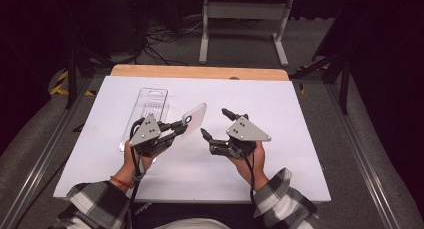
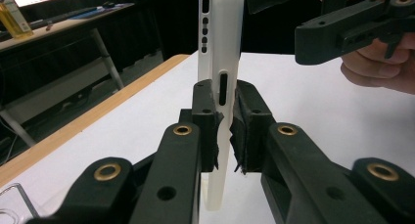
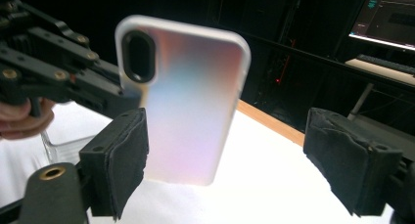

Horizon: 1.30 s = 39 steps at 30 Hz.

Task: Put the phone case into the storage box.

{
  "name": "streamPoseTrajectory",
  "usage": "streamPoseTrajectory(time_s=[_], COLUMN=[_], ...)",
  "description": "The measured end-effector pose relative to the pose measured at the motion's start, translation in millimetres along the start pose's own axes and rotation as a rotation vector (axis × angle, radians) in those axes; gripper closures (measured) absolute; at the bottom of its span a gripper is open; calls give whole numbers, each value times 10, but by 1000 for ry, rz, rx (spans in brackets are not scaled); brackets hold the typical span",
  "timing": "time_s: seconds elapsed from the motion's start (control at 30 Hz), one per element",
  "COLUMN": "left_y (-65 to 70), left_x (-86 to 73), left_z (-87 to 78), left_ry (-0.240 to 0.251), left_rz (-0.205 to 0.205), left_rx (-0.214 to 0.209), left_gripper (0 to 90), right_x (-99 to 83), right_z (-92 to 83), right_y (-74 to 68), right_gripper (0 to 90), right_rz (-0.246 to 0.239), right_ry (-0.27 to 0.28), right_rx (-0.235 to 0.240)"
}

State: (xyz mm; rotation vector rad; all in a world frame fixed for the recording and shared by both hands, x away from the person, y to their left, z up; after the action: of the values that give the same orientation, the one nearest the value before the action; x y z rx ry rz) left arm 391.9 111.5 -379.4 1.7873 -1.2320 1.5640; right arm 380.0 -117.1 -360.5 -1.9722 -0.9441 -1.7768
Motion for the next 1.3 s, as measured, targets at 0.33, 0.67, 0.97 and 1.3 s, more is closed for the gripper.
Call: streamPoseTrajectory(time_s=[0.33,0.67,0.97,1.3], left_y=[-10,-28,-45,-58], left_x=[8,18,34,45], left_z=[-38,-68,-101,-123], left_ry=[5,14,17,24], left_rz=[7,7,22,18], left_rx=[-4,-3,-3,-5], left_gripper=[815,815,815,814], right_x=[-138,-256,-439,-558], right_z=[-71,-140,-231,-329], right_y=[68,104,130,144], right_gripper=[173,172,153,155], right_rz=[-42,-85,-106,-121], right_ry=[-34,-61,-79,-87], right_rx=[-25,-29,-40,-43])
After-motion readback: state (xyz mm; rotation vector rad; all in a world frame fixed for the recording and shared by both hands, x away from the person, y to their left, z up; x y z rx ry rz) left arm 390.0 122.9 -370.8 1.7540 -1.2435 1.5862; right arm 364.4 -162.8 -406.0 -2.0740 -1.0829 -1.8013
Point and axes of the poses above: each handheld gripper's, and its own axes: z roughly forward along the jaws, x roughly out of its top, y roughly to its right, the point moved 3 cm from there along z, roughly forward along the jaws, and after that the axes turned 2 degrees about z, right-handed, at the moved point
